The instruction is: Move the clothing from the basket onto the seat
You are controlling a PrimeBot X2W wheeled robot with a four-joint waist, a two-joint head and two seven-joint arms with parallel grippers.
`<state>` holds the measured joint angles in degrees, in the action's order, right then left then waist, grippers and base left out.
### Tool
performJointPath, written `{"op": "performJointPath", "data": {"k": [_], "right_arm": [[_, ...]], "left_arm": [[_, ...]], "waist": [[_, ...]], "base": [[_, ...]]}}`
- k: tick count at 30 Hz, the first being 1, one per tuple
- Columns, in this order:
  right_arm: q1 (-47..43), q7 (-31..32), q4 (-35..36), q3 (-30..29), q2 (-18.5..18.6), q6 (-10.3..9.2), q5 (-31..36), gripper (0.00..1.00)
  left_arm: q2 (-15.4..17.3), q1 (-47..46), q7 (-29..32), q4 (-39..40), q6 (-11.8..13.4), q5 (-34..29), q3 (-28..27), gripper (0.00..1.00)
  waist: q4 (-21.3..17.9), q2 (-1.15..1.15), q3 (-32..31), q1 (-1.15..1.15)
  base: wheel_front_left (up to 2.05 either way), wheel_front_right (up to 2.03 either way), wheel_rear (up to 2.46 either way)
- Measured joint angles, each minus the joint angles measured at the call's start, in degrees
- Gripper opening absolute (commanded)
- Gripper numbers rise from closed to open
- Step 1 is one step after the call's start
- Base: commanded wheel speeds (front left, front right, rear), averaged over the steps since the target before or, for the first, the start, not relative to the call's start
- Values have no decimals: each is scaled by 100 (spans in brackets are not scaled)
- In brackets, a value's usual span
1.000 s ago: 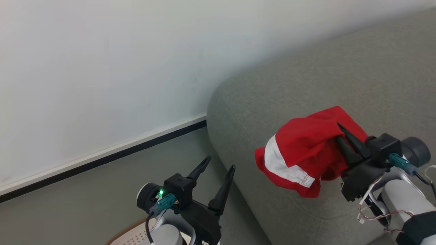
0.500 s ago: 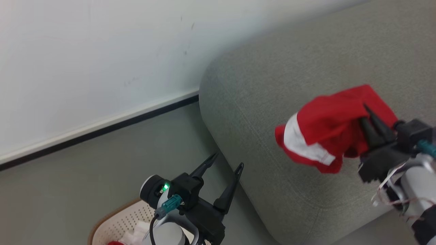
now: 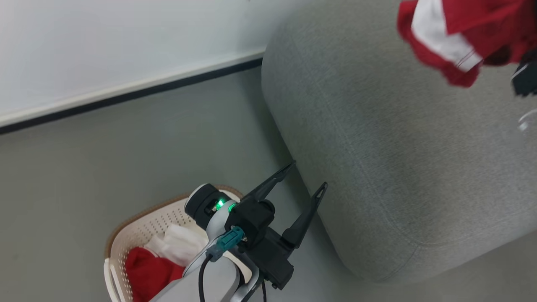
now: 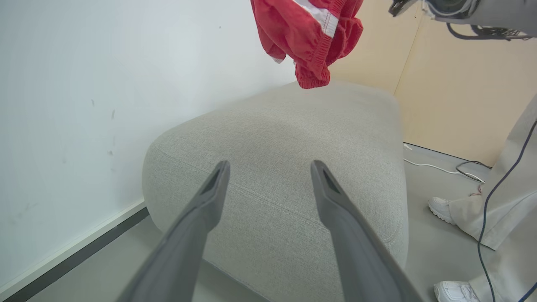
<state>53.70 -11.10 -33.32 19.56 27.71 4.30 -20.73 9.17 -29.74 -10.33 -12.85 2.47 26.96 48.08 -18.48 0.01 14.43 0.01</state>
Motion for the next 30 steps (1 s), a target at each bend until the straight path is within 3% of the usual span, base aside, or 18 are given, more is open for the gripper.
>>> {"op": "performJointPath", "data": {"k": [9,17,20,30], "right_arm": [[1145,155,-766,-381,158,-4,-185,0],[1535,151,-1169,-390,156,-87,-178,0],[1569,91,-1311,-398,60,-180,-160,0],[1607,-155,-1863,-382,-432,-211,-204,0]], "left_arm": [[290,-376,326,601,3,-292,30,100],[588,-735,626,1046,48,-541,-76,100],[732,-843,732,1206,64,-617,-132,100],[1000,-1243,1027,1507,88,-866,-224,100]], "waist": [[330,0,827,1],[447,0,1533,1],[436,0,1799,1],[218,1,2607,0]], "base": [[0,0,0],[0,0,0],[0,0,0],[0,0,0]]}}
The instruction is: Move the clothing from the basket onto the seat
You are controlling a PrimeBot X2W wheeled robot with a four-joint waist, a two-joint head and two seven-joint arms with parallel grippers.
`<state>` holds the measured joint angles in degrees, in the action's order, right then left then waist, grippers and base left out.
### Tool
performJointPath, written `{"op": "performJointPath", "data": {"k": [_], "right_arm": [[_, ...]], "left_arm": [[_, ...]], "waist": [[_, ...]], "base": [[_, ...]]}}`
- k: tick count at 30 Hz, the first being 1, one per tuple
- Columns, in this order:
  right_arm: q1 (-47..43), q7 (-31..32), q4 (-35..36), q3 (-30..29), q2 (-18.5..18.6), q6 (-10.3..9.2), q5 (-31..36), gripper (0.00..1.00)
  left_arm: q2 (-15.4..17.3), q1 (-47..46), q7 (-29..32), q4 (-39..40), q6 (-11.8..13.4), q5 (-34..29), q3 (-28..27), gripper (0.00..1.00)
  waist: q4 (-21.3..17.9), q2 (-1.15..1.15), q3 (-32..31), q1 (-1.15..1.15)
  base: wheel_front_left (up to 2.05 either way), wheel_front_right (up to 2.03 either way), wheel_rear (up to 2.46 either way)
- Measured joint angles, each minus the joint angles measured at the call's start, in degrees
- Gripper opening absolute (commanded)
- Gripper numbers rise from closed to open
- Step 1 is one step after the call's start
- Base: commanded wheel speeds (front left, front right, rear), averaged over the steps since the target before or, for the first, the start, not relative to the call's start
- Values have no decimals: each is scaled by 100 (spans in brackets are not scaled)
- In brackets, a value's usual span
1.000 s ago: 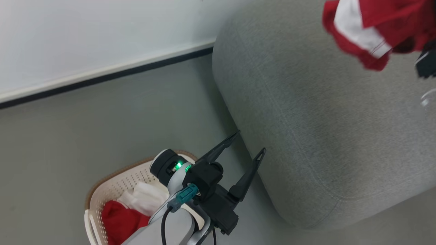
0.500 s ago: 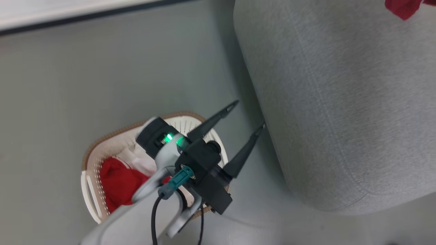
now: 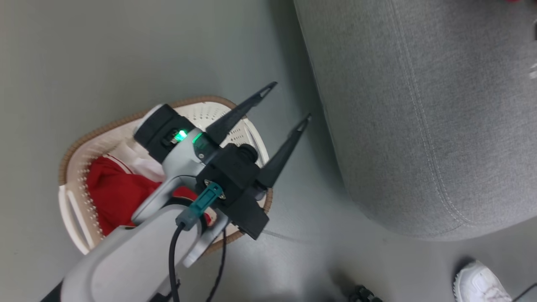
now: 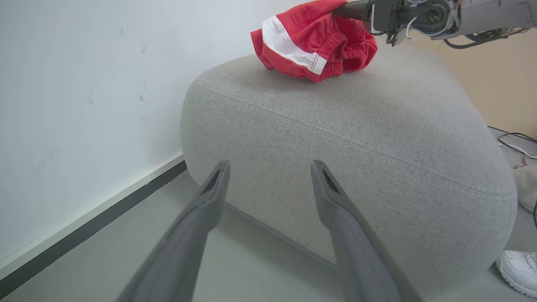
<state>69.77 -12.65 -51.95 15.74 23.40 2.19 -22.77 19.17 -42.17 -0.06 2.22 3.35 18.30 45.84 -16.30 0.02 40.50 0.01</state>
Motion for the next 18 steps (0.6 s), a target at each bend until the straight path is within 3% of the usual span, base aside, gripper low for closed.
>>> {"op": "performJointPath", "data": {"k": [1,2,4,5,6,7,18], "right_arm": [[0,-8,-53,21,-69,0,0,0],[0,-36,-94,36,-130,1,0,9],[0,-60,-176,60,-200,12,0,41],[0,-69,-226,58,-208,34,0,73],[0,-108,-271,47,-211,34,-8,96],[0,-108,-307,42,-212,35,-24,100],[-72,-164,-442,171,-256,209,33,100]], "left_arm": [[49,0,24,0,0,-22,-11,100],[81,0,48,-2,-2,-29,-23,100],[105,0,51,-3,-9,-31,-31,100],[105,-2,54,-3,-9,-31,-34,100],[108,-2,54,-4,-9,-31,-40,100],[108,-3,54,-8,-9,-31,-46,100],[99,30,-138,-311,21,33,-181,100]], "waist": [[-36,-1,53,0],[-79,-1,96,0],[-169,0,154,0],[-212,-1,176,0],[-252,-1,191,0],[-288,-1,200,-1],[-389,-1,-97,-2]], "base": [[0,0,0],[0,0,0],[0,0,0],[0,0,0],[0,0,0],[0,0,0],[0,0,0]]}}
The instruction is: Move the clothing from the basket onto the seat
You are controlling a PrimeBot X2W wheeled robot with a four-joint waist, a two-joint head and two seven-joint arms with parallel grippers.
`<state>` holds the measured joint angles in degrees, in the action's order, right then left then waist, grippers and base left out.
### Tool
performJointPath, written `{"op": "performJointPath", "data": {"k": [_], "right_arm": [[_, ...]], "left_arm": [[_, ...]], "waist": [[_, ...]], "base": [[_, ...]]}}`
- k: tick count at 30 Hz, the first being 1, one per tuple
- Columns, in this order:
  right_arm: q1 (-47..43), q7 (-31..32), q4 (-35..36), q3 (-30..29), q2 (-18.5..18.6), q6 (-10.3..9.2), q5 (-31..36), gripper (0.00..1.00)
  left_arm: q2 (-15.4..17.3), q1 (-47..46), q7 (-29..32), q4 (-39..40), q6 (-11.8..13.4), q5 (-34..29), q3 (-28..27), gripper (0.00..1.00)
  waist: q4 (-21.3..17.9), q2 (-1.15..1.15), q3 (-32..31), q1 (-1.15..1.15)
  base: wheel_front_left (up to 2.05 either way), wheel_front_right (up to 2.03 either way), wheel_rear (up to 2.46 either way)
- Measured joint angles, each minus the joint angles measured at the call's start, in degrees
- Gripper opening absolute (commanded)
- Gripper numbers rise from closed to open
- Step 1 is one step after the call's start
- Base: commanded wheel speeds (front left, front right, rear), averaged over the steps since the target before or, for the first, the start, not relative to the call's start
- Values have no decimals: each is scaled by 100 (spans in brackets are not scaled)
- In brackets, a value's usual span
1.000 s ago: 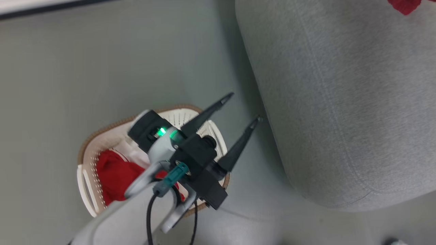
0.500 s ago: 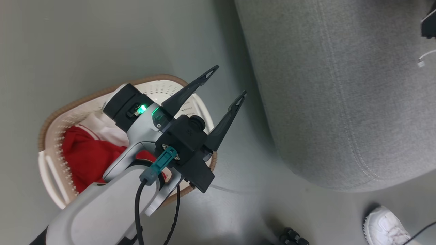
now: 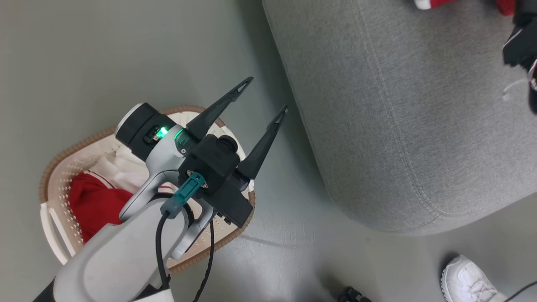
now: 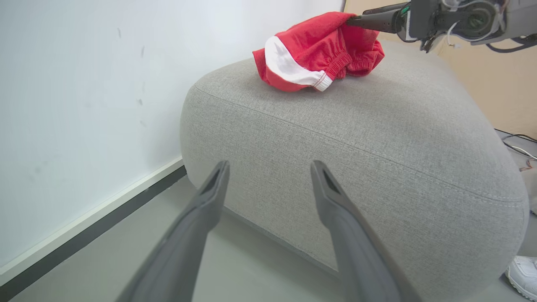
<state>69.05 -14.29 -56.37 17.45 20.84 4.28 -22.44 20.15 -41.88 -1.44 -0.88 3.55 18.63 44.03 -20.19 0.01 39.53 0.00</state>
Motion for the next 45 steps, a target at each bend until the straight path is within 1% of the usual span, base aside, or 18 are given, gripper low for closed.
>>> {"op": "performJointPath", "data": {"k": [5,10,19,25,33,35,37,41,42,45], "right_arm": [[-309,-1,42,129,-32,62,102,100],[-637,-2,267,119,-70,82,124,100],[-1338,-27,764,58,-122,85,127,100],[-1925,-41,1193,-43,-307,-25,121,100],[-2943,-41,1691,-60,-567,-103,99,100],[-3199,-41,1807,-57,-636,-175,90,100],[-3462,-41,1916,-53,-724,-188,87,100],[-4047,-41,2237,19,-934,-333,102,100],[-4178,-41,2330,34,-959,-336,121,100],[-4523,-41,2598,57,-990,-438,137,100]], "left_arm": [[-103,116,-209,-249,48,190,-91,100],[-212,337,-447,-516,79,338,-225,100],[-366,692,-895,-1073,172,654,-538,100],[-396,1079,-1083,-1422,229,864,-784,100],[-416,1721,-1203,-1752,301,1056,-1136,100],[-417,1896,-1230,-1815,301,1058,-1226,100],[-419,2101,-1246,-1860,307,1077,-1308,100],[-394,2670,-1280,-1838,341,1204,-1538,100],[-388,2803,-1280,-1825,354,1209,-1595,100],[-368,3098,-1283,-1736,354,1207,-1778,100]], "waist": [[43,0,-290,0],[141,-1,-637,0],[465,-1,-1314,-1],[785,-2,-1768,-1],[1231,-2,-2417,-1],[1335,-1,-2589,-1],[1432,-2,-2761,-1],[1605,-2,-3111,-1],[1643,-2,-3191,-1],[1753,-2,-3409,-1]], "base": [[0,0,0],[0,0,0],[0,0,0],[0,0,0],[0,0,0],[0,0,0],[0,0,0],[0,0,0],[0,0,0],[0,0,0]]}}
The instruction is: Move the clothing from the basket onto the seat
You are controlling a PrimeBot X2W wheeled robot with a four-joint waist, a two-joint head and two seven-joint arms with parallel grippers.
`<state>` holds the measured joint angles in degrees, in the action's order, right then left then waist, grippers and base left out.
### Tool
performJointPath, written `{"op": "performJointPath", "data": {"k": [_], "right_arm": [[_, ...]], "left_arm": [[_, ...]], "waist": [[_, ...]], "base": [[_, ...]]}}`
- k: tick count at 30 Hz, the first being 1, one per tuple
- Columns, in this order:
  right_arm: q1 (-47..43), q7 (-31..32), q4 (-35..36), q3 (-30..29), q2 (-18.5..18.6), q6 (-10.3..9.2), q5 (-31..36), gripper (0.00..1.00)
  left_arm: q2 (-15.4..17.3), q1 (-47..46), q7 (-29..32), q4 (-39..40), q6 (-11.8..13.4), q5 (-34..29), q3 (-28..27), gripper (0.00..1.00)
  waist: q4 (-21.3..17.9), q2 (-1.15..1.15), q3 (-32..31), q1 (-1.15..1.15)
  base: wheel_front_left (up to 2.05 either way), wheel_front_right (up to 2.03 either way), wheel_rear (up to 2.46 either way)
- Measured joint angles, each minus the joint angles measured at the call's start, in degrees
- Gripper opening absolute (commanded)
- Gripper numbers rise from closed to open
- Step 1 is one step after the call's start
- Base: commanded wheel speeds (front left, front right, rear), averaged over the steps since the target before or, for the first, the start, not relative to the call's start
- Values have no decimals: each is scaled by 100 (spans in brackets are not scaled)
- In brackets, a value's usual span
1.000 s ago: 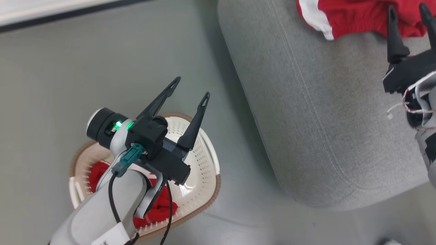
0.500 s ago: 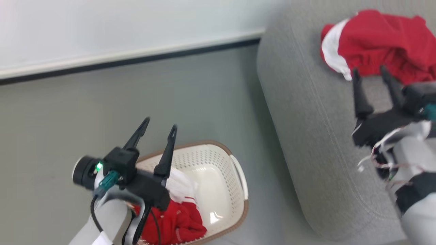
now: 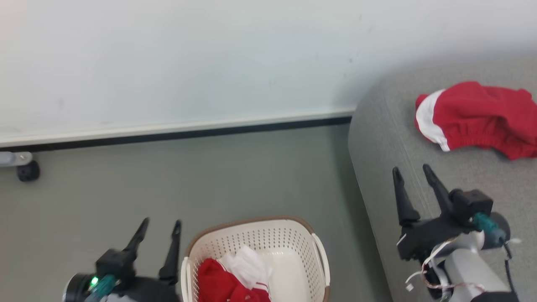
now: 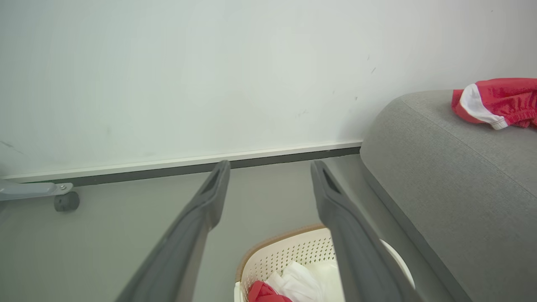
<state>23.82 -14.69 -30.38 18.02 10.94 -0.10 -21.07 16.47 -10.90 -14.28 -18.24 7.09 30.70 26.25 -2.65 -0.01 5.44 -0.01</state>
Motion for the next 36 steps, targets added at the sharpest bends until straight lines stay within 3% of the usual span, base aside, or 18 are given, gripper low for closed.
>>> {"op": "performJointPath", "data": {"k": [7,14,23,36], "right_arm": [[-720,0,736,-27,-126,-297,104,100],[-1401,0,1406,-140,-115,-400,155,100],[-2029,0,2041,-234,-90,-455,234,100],[-2239,0,2510,-416,-43,-545,288,100]], "left_arm": [[-52,783,-2,247,3,-234,-858,100],[-180,1211,-2,616,3,-569,-1328,100],[-343,1485,-2,961,3,-829,-1630,100],[-421,1641,-2,1189,3,-1056,-1792,100]], "waist": [[158,0,-432,0],[215,0,-653,1],[296,1,-779,1],[275,1,-785,1]], "base": [[0,0,0],[0,0,0],[0,0,0],[0,0,0]]}}
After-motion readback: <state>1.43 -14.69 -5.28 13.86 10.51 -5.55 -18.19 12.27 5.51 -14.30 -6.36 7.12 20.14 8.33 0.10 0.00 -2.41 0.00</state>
